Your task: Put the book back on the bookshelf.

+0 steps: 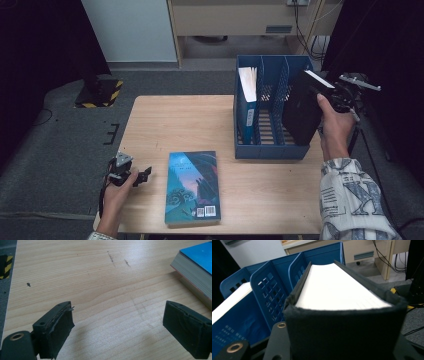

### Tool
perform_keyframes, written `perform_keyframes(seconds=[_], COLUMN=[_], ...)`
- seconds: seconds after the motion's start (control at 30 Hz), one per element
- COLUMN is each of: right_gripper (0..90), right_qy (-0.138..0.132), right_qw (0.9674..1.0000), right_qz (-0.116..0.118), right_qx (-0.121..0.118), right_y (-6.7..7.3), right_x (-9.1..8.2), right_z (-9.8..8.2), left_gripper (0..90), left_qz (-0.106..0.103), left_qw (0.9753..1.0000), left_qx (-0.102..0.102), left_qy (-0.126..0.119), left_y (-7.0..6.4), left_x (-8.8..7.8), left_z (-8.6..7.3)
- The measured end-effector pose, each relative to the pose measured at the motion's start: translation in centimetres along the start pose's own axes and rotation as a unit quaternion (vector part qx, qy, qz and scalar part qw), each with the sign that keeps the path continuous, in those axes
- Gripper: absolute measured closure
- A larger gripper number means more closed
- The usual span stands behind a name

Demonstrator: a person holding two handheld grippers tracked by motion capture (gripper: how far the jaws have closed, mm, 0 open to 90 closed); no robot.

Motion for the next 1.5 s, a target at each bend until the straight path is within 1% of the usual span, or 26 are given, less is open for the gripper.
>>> perform_keyframes(seconds=[0.07, 0.13, 0.3, 0.47, 0.63, 0.7, 0.73, 0.9, 0.93, 1.03, 1.07, 1.1, 1.23, 1.37, 1.5], right_gripper=[52.8, 52.8, 52.8, 52.8, 52.8, 52.8, 52.8, 52.8, 52.8, 52.8, 52.8, 52.8, 52.8, 52.8, 52.7], right_qy=[-0.002, -0.002, -0.002, -0.003, -0.001, 0.000, -0.002, 0.004, 0.004, 0.005, 0.004, 0.003, 0.006, 0.011, 0.016], right_qw=[1.0000, 0.9999, 0.9999, 0.9998, 0.9996, 0.9995, 0.9995, 0.9993, 0.9993, 0.9991, 0.9991, 0.9990, 0.9988, 0.9986, 0.9984], right_qz=[-0.003, -0.008, -0.014, -0.020, -0.028, -0.031, -0.032, -0.036, -0.037, -0.042, -0.043, -0.043, -0.047, -0.051, -0.055], right_qx=[-0.002, -0.009, -0.005, 0.004, 0.000, 0.001, -0.003, -0.003, -0.008, -0.009, -0.005, -0.007, -0.008, -0.003, 0.000], right_y=[0.2, 0.4, 0.5, 0.4, 0.6, 0.8, 0.8, 1.0, 1.0, 1.1, 1.2, 1.2, 1.2, 0.9, 0.9], right_x=[0.4, 0.8, 1.5, 2.1, 2.6, 2.8, 2.9, 3.5, 3.6, 3.9, 3.9, 4.0, 4.4, 4.9, 5.4], right_z=[-0.2, -0.3, -0.5, -0.7, -1.0, -1.1, -1.1, -1.4, -1.5, -1.7, -1.7, -1.9, -2.5, -3.3, -3.7], left_gripper=[8.8, 8.8, 8.8, 8.8, 8.9, 8.8, 8.8, 8.8, 8.9, 8.8, 8.8, 8.8, 8.8, 8.8, 8.8], left_qz=[0.000, 0.000, 0.000, 0.000, 0.000, -0.001, -0.001, -0.001, -0.001, -0.003, -0.004, -0.003, -0.003, -0.003, -0.005], left_qw=[1.0000, 1.0000, 1.0000, 1.0000, 1.0000, 1.0000, 1.0000, 1.0000, 1.0000, 1.0000, 1.0000, 1.0000, 1.0000, 1.0000, 1.0000], left_qx=[0.003, 0.005, 0.003, 0.000, 0.001, 0.002, 0.003, 0.001, 0.001, -0.001, 0.000, 0.002, 0.000, 0.003, 0.003], left_qy=[0.003, 0.004, 0.002, 0.000, 0.001, 0.001, 0.001, 0.001, 0.001, -0.002, -0.001, 0.001, -0.002, 0.001, 0.001], left_y=[0.0, 0.0, 0.0, 0.0, 0.1, 0.1, 0.0, 0.1, 0.1, 0.0, 0.0, 0.0, 0.0, 0.0, 0.0], left_x=[0.0, 0.0, 0.0, 0.0, 0.0, 0.0, 0.0, 0.0, 0.0, 0.0, 0.1, 0.0, 0.1, 0.0, 0.0], left_z=[0.0, 0.0, 0.0, 0.0, 0.0, 0.0, 0.0, 0.0, 0.0, 0.0, 0.0, 0.1, 0.1, 0.1, 0.1])
Point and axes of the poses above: each handheld gripper's, and its own axes: x roughly forward along the jaws, z roughly out of its top, y roughly to its left, the point moved 3 cm from there along x, roughly forward along the jaws, and after that the axes turned 5 degrees about -z, right-handed, at the moved point
